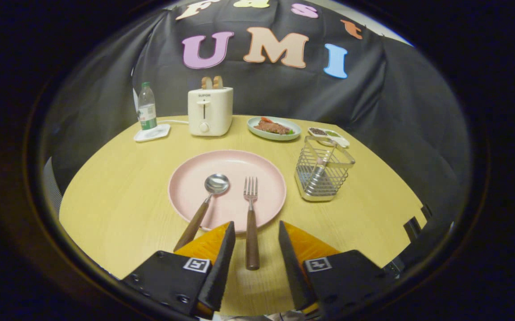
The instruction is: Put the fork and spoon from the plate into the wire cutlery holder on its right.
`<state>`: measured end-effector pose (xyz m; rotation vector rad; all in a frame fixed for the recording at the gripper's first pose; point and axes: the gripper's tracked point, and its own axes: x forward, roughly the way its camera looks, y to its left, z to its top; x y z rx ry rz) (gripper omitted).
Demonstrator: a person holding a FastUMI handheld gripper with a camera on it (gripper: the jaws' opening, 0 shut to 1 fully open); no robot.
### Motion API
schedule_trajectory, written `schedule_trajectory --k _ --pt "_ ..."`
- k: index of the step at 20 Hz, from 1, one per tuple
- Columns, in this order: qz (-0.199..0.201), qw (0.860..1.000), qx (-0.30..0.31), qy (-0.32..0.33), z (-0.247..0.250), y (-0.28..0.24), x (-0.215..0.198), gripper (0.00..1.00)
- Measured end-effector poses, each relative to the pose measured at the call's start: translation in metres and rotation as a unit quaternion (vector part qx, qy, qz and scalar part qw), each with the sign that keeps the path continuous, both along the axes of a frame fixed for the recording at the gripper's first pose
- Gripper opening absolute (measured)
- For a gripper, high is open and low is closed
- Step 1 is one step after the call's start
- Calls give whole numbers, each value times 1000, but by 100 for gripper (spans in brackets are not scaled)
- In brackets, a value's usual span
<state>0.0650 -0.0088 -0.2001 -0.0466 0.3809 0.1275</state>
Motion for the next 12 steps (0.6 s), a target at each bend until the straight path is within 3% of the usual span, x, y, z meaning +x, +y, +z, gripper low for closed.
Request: schedule_trajectory --k 1,9,10,12 --pt "-1 1000 -1 3 -1 -1 2 56" --pt "4 1000 -9 23 -12 3 4 34" --pt "4 1000 -12 24 -15 3 5 26" --pt "9 1000 -14 25 -17 6 7 27"
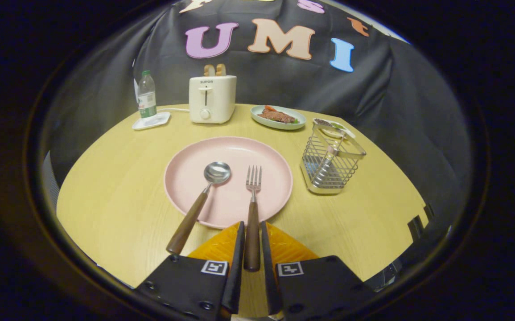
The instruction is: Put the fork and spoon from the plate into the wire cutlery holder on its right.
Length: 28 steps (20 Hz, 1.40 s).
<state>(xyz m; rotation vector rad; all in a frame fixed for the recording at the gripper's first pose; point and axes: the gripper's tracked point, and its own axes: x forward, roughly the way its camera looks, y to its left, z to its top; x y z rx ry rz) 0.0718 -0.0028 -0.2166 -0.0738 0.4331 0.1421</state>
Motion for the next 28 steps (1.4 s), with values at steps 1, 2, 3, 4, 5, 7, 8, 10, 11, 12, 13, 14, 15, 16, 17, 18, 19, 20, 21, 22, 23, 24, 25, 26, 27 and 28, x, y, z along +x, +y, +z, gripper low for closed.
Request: schedule_trajectory --k 1,2,3,4,5,7,8,10,11,12,13,14,15,16,17,18,19,20,21,22,23,24,25,26,27,28 --pt "-1 1000 -4 5 1 0 0 27" --pt "-3 1000 -6 8 0 -1 -3 23" --pt "-3 1000 -2 8 0 0 -3 18" --pt "-3 1000 2 9 1 2 -6 16" --pt "-4 1000 5 9 2 2 -6 13" --pt "1 1000 14 11 2 7 -7 10" --pt "1 1000 16 12 1 6 -7 7" --pt "-5 1000 15 12 5 3 -9 7" --pt "-8 1000 14 9 10 2 -8 7" --pt "-13 1000 11 8 13 0 -9 7" --pt "-20 1000 5 6 17 -4 -9 6" --pt "-25 1000 1 2 23 -7 -9 7" --pt "-27 1000 0 1 28 -9 -9 7" --pt "-28 1000 0 -1 33 -9 -10 7" --pt "-29 1000 0 -5 41 -10 -10 7" --pt "-30 1000 -1 -9 48 -11 -10 7" --pt "-32 999 -3 -12 57 -13 -10 7" --pt "-35 999 -5 -15 65 -15 -9 7" --pt "-40 999 -6 -15 73 -17 -9 7" --pt "-43 999 -5 -15 79 -18 -10 6" --pt "-48 999 -3 -14 88 -21 -10 6" --pt "-55 998 -1 -14 96 -23 -8 7" --pt "-65 998 0 -12 105 -27 -8 7" --pt "-76 997 1 -10 112 -32 -8 6" --pt "-87 996 3 -9 121 -37 -7 6" --pt "-98 995 5 -7 129 -41 -6 7"
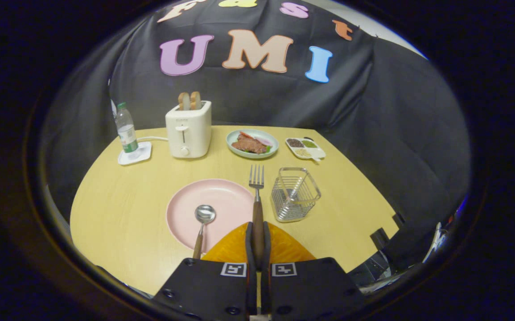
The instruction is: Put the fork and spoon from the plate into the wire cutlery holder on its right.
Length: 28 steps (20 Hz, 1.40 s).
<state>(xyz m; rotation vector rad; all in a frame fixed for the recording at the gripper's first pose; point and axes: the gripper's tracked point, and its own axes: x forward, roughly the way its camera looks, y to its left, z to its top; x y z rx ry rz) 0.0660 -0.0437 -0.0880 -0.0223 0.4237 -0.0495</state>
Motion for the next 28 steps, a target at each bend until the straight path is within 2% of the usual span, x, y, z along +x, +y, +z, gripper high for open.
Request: schedule_trajectory --k 3,7,12,15,22,28 --pt "-33 999 17 11 20 -16 6 7" --pt "-82 994 44 52 19 -40 19 7" --pt "-107 985 73 115 -2 -51 30 7" --pt "-126 974 84 167 -12 -54 37 7" --pt "-136 945 108 278 -30 -59 55 7" --pt "-98 938 115 313 -41 -56 79 7"
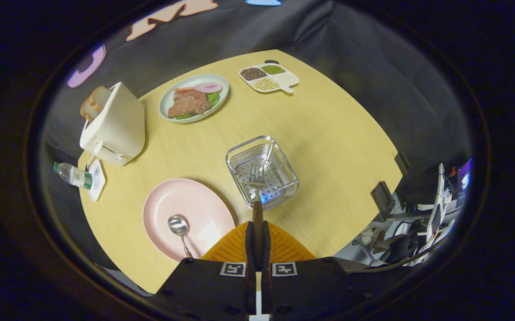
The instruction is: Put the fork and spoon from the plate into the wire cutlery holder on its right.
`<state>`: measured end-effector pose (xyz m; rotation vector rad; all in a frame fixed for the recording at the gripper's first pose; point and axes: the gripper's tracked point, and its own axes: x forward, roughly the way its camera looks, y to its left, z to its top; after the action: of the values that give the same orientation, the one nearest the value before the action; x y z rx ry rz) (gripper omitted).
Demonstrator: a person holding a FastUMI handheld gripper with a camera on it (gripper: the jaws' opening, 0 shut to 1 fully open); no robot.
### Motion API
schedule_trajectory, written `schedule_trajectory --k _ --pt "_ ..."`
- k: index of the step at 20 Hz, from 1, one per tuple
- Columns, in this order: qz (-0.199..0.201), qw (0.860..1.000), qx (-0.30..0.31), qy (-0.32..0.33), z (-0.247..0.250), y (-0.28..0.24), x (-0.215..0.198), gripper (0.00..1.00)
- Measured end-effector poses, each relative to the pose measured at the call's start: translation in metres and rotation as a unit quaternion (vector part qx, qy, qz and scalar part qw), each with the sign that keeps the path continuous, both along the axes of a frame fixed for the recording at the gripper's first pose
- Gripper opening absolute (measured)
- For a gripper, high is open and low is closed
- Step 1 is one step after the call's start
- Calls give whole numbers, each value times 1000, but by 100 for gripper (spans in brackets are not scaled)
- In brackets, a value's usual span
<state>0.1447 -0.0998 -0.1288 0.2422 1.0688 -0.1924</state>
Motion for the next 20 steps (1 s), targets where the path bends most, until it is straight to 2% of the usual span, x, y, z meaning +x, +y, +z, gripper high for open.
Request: schedule_trajectory --k 5,6,12,20 --pt "25 1000 -13 1 -8 -2 8 11" --pt "28 999 -21 1 -7 -6 8 15" --pt "23 999 -14 -40 10 -3 9 100" --pt "29 993 -46 -106 55 9 -21 100"
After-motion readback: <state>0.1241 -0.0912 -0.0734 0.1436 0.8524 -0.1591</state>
